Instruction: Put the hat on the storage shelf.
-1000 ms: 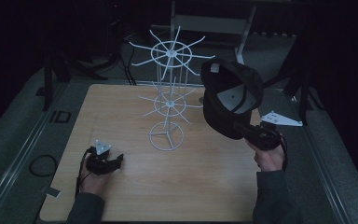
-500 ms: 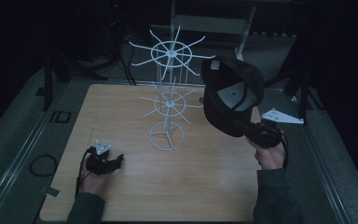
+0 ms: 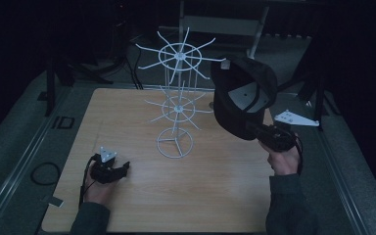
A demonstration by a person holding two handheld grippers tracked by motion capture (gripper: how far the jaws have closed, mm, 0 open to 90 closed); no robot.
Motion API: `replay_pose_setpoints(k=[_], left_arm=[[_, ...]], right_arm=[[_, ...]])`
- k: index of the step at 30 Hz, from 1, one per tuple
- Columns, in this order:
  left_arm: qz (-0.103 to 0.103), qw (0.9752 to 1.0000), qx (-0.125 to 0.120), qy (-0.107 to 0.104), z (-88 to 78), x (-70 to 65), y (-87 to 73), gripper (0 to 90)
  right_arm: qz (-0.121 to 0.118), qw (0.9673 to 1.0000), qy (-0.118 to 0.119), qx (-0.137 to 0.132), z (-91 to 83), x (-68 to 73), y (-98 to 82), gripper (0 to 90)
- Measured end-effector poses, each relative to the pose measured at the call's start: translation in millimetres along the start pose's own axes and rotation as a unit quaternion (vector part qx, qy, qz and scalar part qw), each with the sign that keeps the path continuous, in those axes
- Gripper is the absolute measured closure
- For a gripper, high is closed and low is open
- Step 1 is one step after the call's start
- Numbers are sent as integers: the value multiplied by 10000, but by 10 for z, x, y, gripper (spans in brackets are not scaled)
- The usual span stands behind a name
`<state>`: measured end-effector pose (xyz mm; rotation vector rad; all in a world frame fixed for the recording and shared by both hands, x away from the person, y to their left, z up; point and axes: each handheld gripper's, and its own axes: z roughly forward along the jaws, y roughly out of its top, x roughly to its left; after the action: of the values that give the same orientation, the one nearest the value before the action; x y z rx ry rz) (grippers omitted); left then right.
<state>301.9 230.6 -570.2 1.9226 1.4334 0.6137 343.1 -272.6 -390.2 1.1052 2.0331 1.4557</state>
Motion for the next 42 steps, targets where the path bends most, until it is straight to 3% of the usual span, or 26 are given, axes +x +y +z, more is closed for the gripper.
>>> replay_pose_setpoints(k=[42], left_arm=[[5,10000,-7,-3,1,0,0,373]], right_arm=[[-181,9997,-74,-177,52,10,237,864]])
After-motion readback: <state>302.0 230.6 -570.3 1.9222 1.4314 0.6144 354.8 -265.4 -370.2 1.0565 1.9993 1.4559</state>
